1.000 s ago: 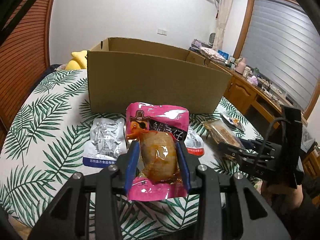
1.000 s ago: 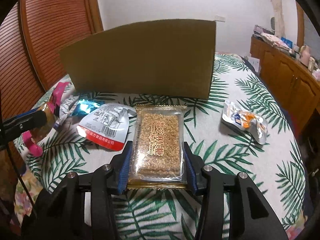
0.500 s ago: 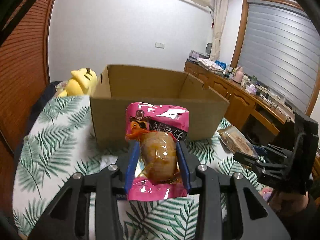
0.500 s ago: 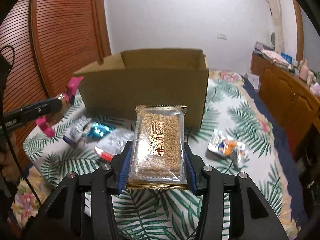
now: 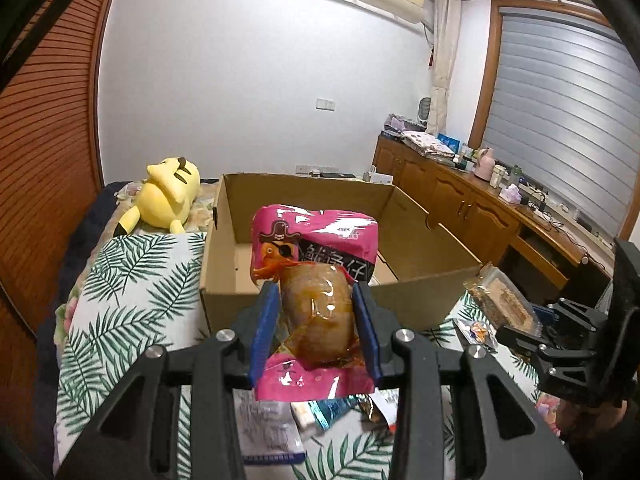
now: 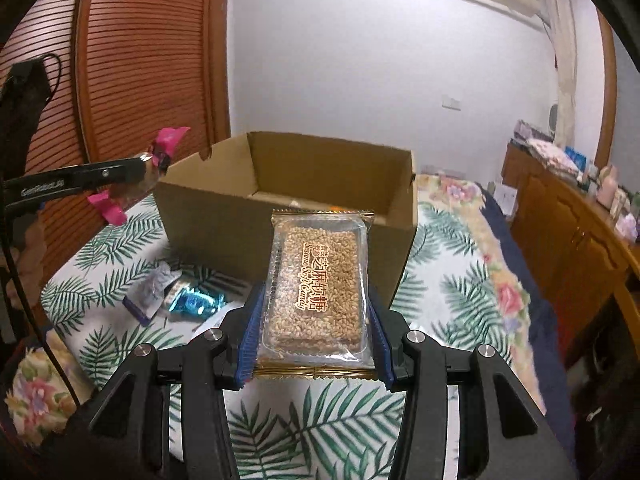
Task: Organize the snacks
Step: 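Carry both snacks over the box and release them inside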
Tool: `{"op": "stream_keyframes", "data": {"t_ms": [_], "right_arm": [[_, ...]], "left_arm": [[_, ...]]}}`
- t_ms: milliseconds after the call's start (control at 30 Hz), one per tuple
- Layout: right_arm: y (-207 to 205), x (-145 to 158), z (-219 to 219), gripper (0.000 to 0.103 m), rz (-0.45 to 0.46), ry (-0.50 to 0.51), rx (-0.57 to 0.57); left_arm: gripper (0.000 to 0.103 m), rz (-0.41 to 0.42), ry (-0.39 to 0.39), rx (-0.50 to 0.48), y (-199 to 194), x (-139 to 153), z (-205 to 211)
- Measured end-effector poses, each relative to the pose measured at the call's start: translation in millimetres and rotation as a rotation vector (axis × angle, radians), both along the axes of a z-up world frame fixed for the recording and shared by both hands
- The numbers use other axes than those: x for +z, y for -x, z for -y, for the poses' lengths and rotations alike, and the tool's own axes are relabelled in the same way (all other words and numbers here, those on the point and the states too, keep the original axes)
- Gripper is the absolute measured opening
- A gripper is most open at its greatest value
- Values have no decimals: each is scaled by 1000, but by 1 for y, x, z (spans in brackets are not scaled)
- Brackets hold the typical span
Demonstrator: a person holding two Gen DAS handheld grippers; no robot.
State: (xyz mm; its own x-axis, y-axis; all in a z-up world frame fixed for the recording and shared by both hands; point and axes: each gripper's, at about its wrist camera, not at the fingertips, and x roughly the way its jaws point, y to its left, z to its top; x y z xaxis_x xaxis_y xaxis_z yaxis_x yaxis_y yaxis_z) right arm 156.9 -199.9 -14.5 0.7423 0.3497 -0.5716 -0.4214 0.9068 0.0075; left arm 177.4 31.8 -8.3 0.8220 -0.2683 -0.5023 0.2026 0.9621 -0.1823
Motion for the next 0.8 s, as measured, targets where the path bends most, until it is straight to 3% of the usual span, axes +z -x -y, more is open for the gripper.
{"op": "stream_keyframes", "data": {"t_ms": [800], "right_arm": [[-80,29,-18,47,-18,-11,22]], "left_arm": [[36,-116,-71,60,-96,-3,17]]}}
